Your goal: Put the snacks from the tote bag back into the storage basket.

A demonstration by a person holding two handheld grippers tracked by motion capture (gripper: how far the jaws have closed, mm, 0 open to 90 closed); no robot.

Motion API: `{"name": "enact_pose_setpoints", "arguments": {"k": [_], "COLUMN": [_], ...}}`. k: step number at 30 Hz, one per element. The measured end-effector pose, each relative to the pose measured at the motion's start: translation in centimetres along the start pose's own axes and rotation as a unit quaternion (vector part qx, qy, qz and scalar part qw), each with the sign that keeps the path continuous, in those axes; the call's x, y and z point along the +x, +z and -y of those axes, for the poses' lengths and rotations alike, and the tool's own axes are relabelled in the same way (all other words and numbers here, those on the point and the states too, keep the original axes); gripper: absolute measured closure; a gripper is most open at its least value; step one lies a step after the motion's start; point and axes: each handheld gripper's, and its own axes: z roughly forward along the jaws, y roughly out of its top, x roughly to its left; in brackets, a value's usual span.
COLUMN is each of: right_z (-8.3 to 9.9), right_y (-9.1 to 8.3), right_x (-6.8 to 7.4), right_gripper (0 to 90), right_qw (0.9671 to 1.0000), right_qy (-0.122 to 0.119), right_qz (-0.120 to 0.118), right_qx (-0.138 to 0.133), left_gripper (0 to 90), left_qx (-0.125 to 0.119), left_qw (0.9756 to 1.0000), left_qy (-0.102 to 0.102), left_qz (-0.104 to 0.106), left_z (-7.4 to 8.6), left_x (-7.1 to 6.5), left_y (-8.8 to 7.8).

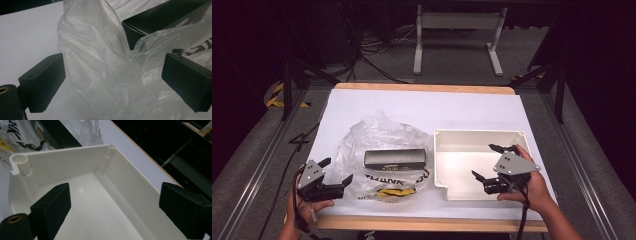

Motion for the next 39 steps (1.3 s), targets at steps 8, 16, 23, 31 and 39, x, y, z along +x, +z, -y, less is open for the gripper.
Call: {"name": "enact_pose_setpoints", "arguments": {"k": [8,16,23,31,39], "right_z": [-3.3,-6.1,-7.8,-9.6,-10.8], "right_y": [4.6,8.9,10.7,13.4,16.5], "right_x": [-0.1,-0.3,-0.2,0.3,2.3], "right_gripper": [18.3,26.3,26.9,27.1,30.5], "right_qw": [0.9971,0.9895,0.9872,0.9801,0.9630], "right_qy": [-0.015,-0.026,-0.037,-0.057,-0.106], "right_qz": [-0.074,-0.141,-0.155,-0.182,-0.219], "right_qx": [0.001,0.016,0.017,0.056,0.117], "left_gripper": [5.9,5.9,6.0,5.9,6.0], "left_qx": [-0.001,-0.003,-0.001,-0.001,-0.002], "left_qw": [1.0000,1.0000,1.0000,1.0000,1.0000], "left_qy": [0.001,0.000,0.004,0.000,-0.001], "left_qz": [0.007,0.007,0.001,0.006,0.006], "left_z": [0.1,0.1,0.2,0.3,0.4], "left_x": [0.0,-0.2,-0.3,-0.3,-0.1], "left_y": [0.0,-0.1,-0.4,-0.4,-0.6]}}
